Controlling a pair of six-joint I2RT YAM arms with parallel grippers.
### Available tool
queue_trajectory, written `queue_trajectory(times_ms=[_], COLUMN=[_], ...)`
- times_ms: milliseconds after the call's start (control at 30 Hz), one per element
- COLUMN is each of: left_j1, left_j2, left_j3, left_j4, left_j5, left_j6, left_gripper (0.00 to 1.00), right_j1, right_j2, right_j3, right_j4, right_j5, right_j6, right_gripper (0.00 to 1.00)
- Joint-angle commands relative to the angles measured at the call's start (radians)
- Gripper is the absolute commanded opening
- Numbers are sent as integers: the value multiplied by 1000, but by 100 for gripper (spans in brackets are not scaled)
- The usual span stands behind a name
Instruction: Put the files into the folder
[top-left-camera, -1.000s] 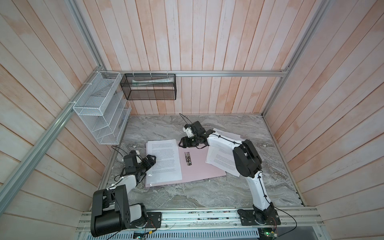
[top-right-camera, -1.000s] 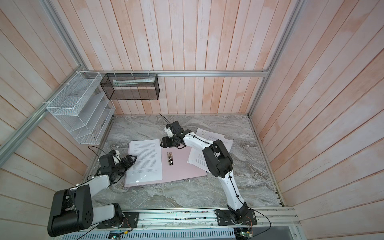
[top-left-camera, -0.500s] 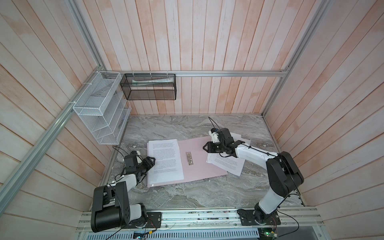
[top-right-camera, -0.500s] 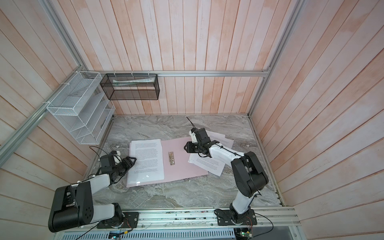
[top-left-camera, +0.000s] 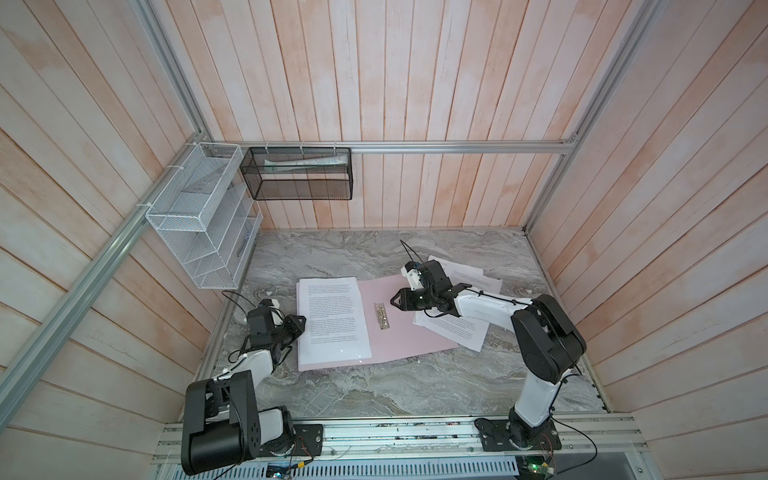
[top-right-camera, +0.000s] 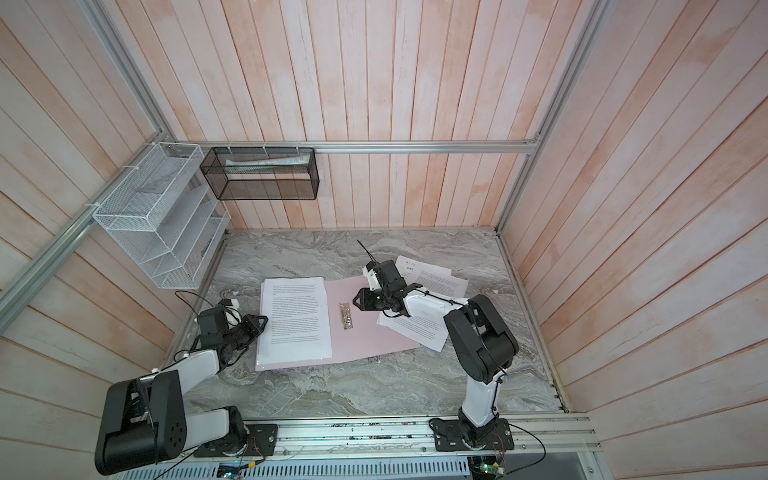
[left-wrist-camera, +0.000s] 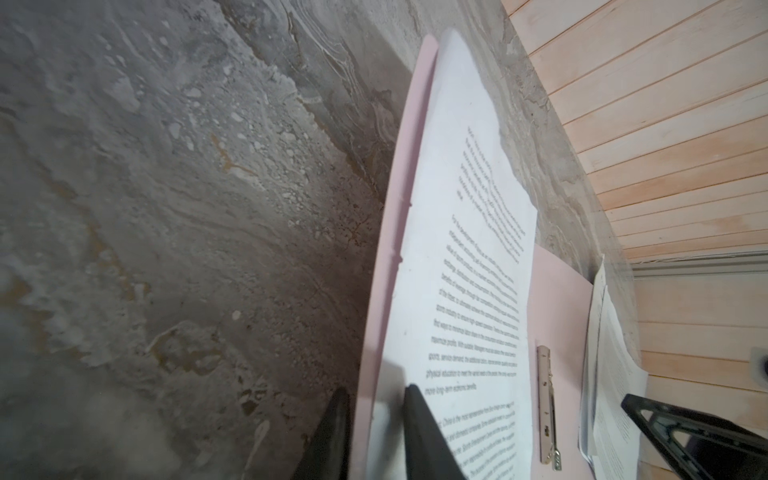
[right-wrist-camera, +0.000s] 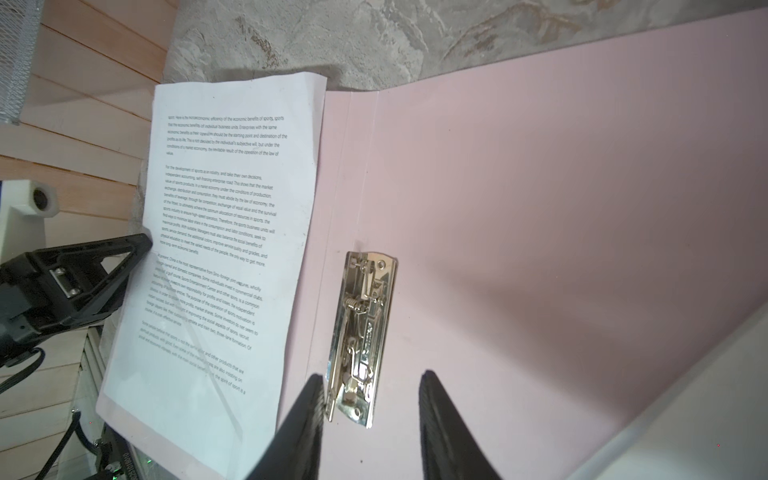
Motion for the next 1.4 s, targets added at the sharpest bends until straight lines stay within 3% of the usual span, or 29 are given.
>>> queue_trajectory(times_ms=[0, 67, 533, 633, 833, 1367], left_j1=[-1, 0, -3, -3, -3, -3], left_j2=[-17, -20, -43, -39, -45, -56], left_j3=[-7, -4, -34, -34, -39, -46], left_j4=[10, 9, 67, 68, 68, 66], left_j5=[18, 18, 67, 69, 67, 61], left_j6=[9, 12, 31, 30, 27, 22], left_gripper=[11, 0, 0, 0, 0, 0], right_j1=[8, 11, 62, 74, 86, 113], right_j2=[23, 32, 156, 168, 154, 86], right_j3=[30, 34, 65, 73, 59, -27], right_j4=[16, 18, 2, -7, -15, -8], right_j5=[-22, -30, -27, -27, -27, -30], right_j6=[7, 9, 12, 13, 16, 59], right_gripper=[36, 36, 35, 30, 21, 18])
